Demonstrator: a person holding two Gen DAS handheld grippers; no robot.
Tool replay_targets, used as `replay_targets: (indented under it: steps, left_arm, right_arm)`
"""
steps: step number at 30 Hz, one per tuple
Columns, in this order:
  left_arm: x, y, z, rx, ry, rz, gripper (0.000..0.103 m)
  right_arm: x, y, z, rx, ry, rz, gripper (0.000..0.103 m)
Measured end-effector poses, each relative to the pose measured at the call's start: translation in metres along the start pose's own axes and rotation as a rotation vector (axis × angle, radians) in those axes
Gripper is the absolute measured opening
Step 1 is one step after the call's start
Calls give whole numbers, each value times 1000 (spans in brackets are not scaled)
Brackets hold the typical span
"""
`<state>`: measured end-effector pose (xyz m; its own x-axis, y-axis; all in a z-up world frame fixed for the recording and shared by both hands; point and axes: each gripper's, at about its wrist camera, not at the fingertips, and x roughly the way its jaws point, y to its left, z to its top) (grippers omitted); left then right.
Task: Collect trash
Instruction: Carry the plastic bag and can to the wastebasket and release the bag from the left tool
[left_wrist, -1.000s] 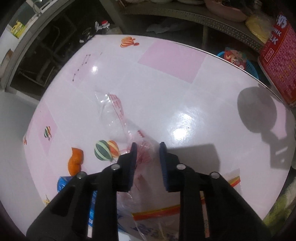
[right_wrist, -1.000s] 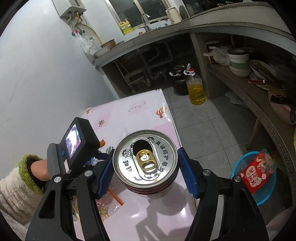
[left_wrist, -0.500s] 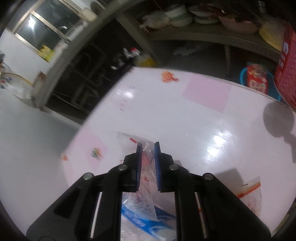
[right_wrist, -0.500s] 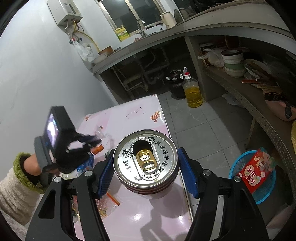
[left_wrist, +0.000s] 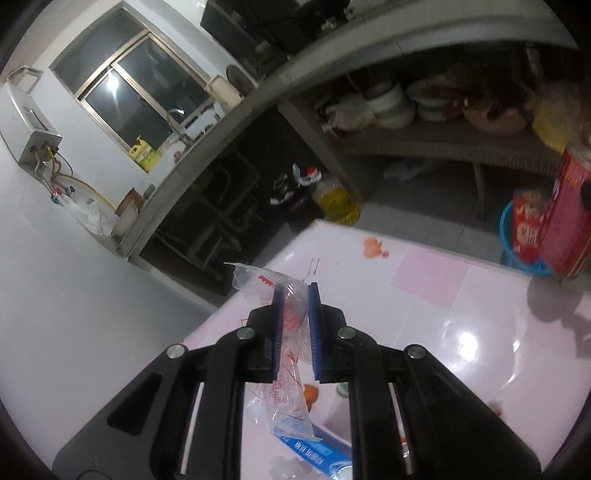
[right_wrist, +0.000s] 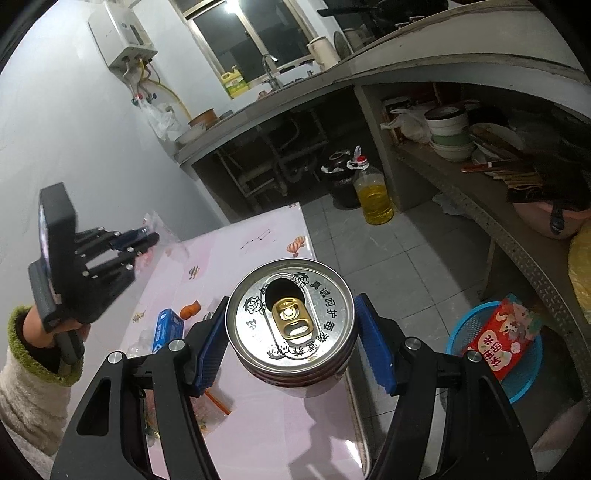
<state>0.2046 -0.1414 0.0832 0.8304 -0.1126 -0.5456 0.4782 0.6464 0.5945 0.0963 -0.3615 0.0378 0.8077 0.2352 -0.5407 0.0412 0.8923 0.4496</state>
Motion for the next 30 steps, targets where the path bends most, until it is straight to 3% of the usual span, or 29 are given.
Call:
replay_targets:
  steps: [9, 21, 30]
  left_arm:
    - [-30, -18, 28, -54, -86, -112, 11]
    - [-40, -76, 72, -127, -135, -373, 11]
    - [-22, -146, 111, -145, -95, -605, 11]
  right_arm:
    - [-18, -19, -2, 33, -31, -37, 64]
    - [-48, -65, -12, 116, -69, -116, 64]
    - [-88, -131, -36, 234, -96, -271, 64]
